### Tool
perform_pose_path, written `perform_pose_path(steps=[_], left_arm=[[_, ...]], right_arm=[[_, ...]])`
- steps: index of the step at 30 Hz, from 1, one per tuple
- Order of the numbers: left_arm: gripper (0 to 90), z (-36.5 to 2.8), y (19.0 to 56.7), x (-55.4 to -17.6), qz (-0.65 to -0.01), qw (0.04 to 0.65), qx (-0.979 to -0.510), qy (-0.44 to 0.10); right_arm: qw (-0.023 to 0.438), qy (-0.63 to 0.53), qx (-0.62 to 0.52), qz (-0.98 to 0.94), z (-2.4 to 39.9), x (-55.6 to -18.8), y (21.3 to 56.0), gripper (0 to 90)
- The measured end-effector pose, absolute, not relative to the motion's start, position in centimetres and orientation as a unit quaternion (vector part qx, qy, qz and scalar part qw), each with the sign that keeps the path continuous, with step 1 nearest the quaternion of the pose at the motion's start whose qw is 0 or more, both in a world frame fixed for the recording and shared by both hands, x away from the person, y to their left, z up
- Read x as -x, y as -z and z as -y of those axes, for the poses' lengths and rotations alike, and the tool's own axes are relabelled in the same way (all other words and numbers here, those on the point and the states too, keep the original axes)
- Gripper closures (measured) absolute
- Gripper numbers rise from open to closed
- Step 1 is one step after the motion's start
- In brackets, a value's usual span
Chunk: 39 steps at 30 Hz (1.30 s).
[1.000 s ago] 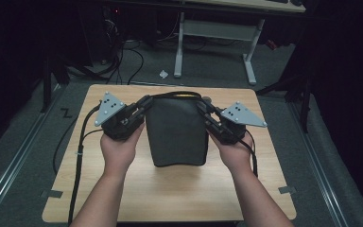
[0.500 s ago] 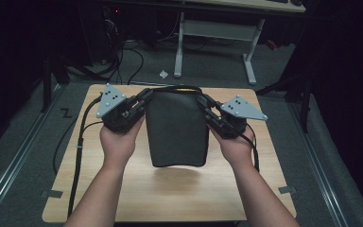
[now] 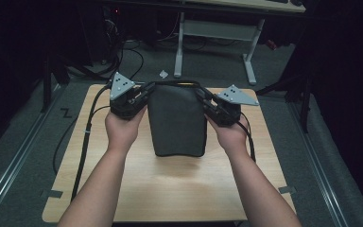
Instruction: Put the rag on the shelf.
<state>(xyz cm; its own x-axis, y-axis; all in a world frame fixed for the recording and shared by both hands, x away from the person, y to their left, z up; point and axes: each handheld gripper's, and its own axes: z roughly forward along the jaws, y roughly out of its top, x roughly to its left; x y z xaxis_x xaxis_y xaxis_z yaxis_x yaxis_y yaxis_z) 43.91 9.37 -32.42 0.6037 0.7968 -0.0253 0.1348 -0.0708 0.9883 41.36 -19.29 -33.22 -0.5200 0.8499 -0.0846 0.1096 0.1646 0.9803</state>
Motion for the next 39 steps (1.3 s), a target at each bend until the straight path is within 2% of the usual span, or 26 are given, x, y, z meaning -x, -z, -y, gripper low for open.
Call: perform_pose_path(steps=[16,25,37,39], left_arm=[[82.2,-8.0,34.2,-49.8,-0.351,0.557,-0.694,-0.292],[82.2,-7.8,37.7,-52.3,-0.37,0.528,-0.723,-0.249],[82.7,-7.8,41.2,-53.0,-0.391,0.513,-0.74,-0.192],[82.7,-8.0,41.5,-53.0,-0.394,0.519,-0.736,-0.183]], right_arm=[[0.328,-0.522,-0.368,-0.696,20.2,-47.4,34.2,75.9],[0.294,-0.503,-0.367,-0.725,21.0,-49.8,36.5,76.1],[0.253,-0.48,-0.394,-0.742,21.9,-51.4,38.4,75.5],[0.234,-0.485,-0.401,-0.741,22.2,-51.6,38.6,75.3]])
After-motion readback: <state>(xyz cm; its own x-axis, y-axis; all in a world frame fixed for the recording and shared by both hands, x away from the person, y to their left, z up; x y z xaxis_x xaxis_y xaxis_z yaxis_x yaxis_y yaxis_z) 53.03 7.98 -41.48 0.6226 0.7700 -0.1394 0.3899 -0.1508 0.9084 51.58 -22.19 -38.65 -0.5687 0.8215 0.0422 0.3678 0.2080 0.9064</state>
